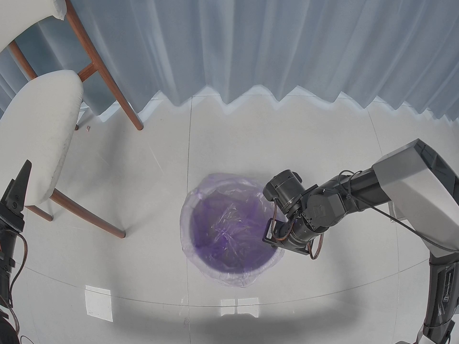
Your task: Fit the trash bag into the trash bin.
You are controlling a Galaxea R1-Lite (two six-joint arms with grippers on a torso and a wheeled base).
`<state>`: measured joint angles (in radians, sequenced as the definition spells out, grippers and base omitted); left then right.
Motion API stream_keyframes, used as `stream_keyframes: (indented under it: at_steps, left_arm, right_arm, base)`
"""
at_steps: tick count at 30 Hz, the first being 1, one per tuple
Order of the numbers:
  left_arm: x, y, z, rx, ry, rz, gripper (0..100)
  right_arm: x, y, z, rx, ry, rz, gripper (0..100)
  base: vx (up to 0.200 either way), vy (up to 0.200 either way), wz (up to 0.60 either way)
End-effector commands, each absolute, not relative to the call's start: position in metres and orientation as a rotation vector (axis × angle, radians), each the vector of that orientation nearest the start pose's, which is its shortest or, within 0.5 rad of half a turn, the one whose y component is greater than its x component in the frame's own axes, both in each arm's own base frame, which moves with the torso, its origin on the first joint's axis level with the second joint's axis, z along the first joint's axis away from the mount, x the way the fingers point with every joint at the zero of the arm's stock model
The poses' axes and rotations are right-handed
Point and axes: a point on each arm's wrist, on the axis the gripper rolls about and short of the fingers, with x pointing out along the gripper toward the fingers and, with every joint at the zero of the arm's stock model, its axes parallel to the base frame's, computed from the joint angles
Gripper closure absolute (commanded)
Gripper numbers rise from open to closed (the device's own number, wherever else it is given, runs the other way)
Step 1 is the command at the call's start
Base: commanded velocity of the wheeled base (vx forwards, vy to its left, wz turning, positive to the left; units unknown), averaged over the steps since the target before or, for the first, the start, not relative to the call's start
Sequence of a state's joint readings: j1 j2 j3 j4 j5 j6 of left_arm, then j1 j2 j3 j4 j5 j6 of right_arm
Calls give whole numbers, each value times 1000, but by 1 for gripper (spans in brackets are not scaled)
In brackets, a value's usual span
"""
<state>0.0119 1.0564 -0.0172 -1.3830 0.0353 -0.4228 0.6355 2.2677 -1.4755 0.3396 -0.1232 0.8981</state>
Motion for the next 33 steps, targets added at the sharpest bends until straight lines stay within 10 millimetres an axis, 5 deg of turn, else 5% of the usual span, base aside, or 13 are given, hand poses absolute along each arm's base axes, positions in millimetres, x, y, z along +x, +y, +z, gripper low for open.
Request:
stream_keyframes:
  at_steps: [1,11,21,22,29,33]
  left_arm:
    - [101,1,179,-426,-332,-29,0]
    - [101,1,179,-424,-328,-31,0]
    - [102,1,179,-422,-324,-30,0]
    - [102,1,178,-422,-322,-30,0]
    - [102,1,178,-431,-319,-38,0]
    - [104,-1,177,-435,-305,-54,0]
  right_arm:
    - [347,223,90,302,1080,-1,100]
    - [366,210,105,80,992,143,100]
    - [387,207,97,-59,889,282,100]
    - [387,207,97,-58,889,281,0]
    - [393,200,104,60,839,237,0]
    - [380,196,140,225,797,252,0]
  base:
    - [0,0,0]
    - [0,0,0]
    - [0,0,0]
    - [0,0,0]
    - [0,0,0]
    - [0,0,0]
